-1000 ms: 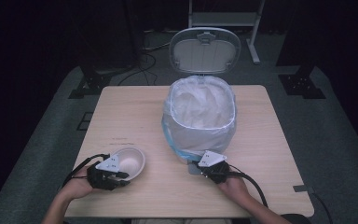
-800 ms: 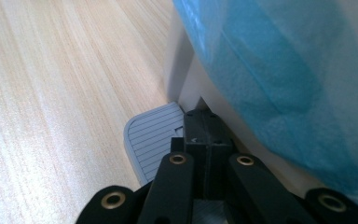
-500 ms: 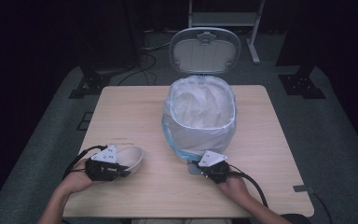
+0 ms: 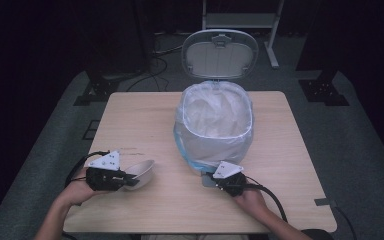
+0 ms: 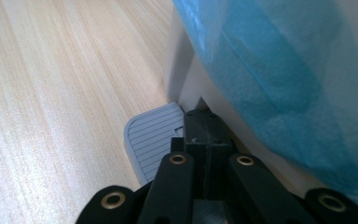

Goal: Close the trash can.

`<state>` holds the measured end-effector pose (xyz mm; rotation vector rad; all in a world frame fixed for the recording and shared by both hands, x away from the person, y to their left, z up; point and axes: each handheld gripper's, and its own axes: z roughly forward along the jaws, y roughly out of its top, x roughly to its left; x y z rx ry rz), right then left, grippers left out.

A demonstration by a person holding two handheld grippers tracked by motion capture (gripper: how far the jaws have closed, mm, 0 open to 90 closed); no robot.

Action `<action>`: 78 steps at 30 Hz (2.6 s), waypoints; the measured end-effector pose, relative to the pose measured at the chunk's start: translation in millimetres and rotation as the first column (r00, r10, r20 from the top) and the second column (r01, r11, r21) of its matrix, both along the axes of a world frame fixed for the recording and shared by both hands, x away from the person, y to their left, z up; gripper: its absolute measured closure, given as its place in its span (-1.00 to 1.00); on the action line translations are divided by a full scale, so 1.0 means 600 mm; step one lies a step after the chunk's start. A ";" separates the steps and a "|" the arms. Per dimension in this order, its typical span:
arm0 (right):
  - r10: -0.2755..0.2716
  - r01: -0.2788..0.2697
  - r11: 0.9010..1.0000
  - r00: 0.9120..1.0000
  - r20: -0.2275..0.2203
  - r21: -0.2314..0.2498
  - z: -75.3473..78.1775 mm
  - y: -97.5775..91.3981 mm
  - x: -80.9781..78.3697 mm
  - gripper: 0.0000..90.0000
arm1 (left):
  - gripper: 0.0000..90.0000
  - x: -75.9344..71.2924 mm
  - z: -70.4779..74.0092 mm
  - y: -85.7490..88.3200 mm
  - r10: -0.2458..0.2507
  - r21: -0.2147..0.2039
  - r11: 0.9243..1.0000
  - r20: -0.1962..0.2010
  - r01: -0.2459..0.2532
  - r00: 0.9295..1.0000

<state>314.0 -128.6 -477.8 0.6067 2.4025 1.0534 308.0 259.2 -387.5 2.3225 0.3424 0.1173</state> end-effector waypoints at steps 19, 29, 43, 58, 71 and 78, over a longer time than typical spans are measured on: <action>-0.002 0.002 1.000 1.000 -0.007 0.000 0.000 -0.001 -0.001 1.00 | 0.85 -0.003 0.065 -0.018 -0.045 -0.013 0.999 0.008 0.045 0.999; 0.006 -0.006 1.000 1.000 0.004 -0.001 0.000 -0.001 0.001 1.00 | 0.85 0.003 0.093 -0.024 -0.051 -0.026 0.998 0.004 0.051 0.999; 0.001 -0.001 1.000 1.000 -0.002 0.001 0.000 -0.001 0.000 1.00 | 0.85 0.007 0.136 -0.023 -0.054 -0.008 0.999 0.026 0.054 0.998; 0.002 -0.002 1.000 1.000 -0.005 0.006 0.000 -0.001 -0.001 1.00 | 0.85 0.014 0.187 -0.038 -0.083 0.011 0.997 0.047 0.082 0.995; 0.005 -0.005 1.000 1.000 -0.001 0.003 0.000 -0.001 0.000 1.00 | 0.85 0.018 0.208 -0.039 -0.085 0.026 0.996 0.053 0.084 0.995; 0.005 -0.005 1.000 1.000 -0.002 0.004 0.000 -0.001 0.000 1.00 | 0.85 0.018 0.219 -0.040 -0.086 0.032 0.996 0.058 0.084 0.995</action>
